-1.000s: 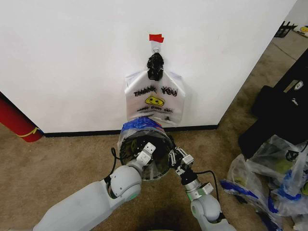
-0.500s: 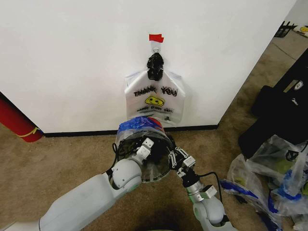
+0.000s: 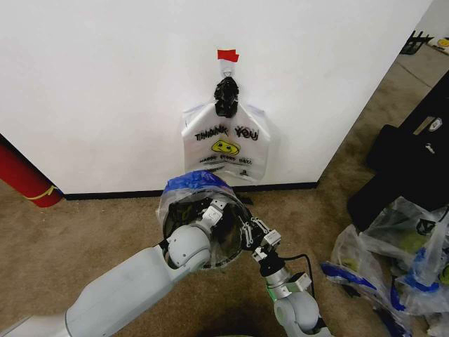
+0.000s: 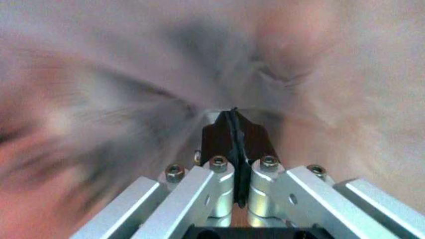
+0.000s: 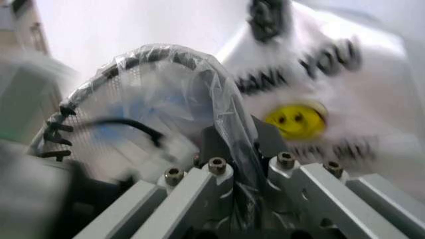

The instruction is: Pick up the garbage bag from the wall and place it over the trash bin.

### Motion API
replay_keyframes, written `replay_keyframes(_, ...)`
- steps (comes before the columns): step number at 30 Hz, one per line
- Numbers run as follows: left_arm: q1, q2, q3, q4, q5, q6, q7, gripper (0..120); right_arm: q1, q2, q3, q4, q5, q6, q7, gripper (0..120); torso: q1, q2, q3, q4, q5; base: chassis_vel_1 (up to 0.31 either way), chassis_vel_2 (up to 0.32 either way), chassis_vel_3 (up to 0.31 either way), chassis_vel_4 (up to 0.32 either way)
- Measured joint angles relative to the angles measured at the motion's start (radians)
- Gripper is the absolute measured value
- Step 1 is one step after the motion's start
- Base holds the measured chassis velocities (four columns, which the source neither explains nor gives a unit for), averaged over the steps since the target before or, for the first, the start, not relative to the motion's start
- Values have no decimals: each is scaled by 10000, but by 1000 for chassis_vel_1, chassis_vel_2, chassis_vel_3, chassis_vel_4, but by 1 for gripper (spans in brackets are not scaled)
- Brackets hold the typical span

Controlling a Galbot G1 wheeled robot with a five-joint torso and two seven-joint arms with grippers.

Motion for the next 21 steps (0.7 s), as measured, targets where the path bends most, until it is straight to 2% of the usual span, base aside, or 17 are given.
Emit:
replay_keyframes(4, 909, 474, -406, -1124, 24, 0, 26, 0, 349, 48, 360, -716, 1515, -416, -692, 0, 0, 0, 0, 1, 0, 0, 0, 0, 0)
replay_keyframes(7, 1969, 871, -861, -2340, 217, 0, 117, 0, 696, 50, 751, -1515, 3191, -928, -1877, 0, 0, 0, 0, 3, 0, 0, 0, 0, 0)
replay_keyframes(8, 1969, 871, -861, -2340, 217, 0, 117, 0, 696, 50, 751, -1515, 3191, -928, -1877, 0, 0, 0, 0, 3, 0, 0, 0, 0, 0)
replay_keyframes(10, 2533, 1057, -1211, -3236, 343, -2, 255, 0, 881, 48, 964, -2034, 4093, -1174, -2537, 0, 0, 0, 0, 5, 3, 0, 0, 0, 0)
replay_keyframes(12, 3290, 1318, -1959, -4440, 453, -65, 488, 0, 1109, 55, 1209, -2672, 4805, -1267, -3090, 0, -1, 0, -1, 0, 1, 0, 0, 0, 0)
replay_keyframes(14, 3936, 1533, -2653, -5196, 461, -183, 757, 0, 1194, 65, 1293, -3010, 5107, -1284, -3305, 0, 0, 1, 0, 2, 2, 0, 0, 0, 0)
replay_keyframes(16, 4085, 1591, -2820, -5350, 460, -224, 821, 0, 1204, 66, 1302, -3056, 5172, -1292, -3328, 0, -1, 1, -1, 2, 2, 0, 0, 0, 0)
replay_keyframes(21, 5100, 1795, -4077, -5717, 478, -728, 1313, 1, 1191, 81, 1295, -3013, 5269, -1306, -3347, 0, -1, 1, -1, 2, 0, 0, 0, 0, 0)
